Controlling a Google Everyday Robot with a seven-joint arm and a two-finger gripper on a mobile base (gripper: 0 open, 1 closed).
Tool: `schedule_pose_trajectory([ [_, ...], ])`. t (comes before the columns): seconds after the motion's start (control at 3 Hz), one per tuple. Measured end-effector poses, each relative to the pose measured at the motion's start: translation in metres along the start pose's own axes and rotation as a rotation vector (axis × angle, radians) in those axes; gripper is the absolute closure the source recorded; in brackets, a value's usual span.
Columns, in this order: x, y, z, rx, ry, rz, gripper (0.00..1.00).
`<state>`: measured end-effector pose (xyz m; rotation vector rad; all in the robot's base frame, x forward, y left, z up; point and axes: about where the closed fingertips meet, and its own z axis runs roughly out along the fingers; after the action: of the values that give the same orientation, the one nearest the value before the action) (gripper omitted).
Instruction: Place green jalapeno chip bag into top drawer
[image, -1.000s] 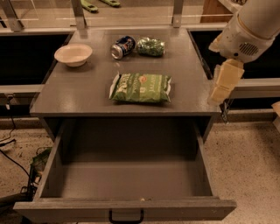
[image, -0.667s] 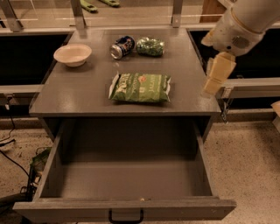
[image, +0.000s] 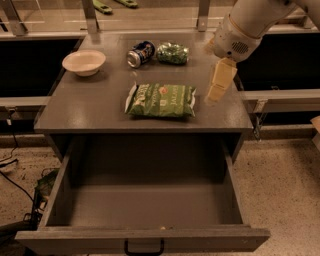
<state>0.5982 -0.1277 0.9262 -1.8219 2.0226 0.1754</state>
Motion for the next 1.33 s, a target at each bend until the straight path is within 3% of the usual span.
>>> schedule_pose_trajectory([
  [0.33,0.000,0.000,0.000,0.000,0.000,0.000,0.00],
  [0.67,-0.008,-0.025,0.029,-0.004,-0.046,0.017,0.00],
  [1.33,-0.013,-0.014,0.031,-0.001,-0.073,-0.012,0.00],
])
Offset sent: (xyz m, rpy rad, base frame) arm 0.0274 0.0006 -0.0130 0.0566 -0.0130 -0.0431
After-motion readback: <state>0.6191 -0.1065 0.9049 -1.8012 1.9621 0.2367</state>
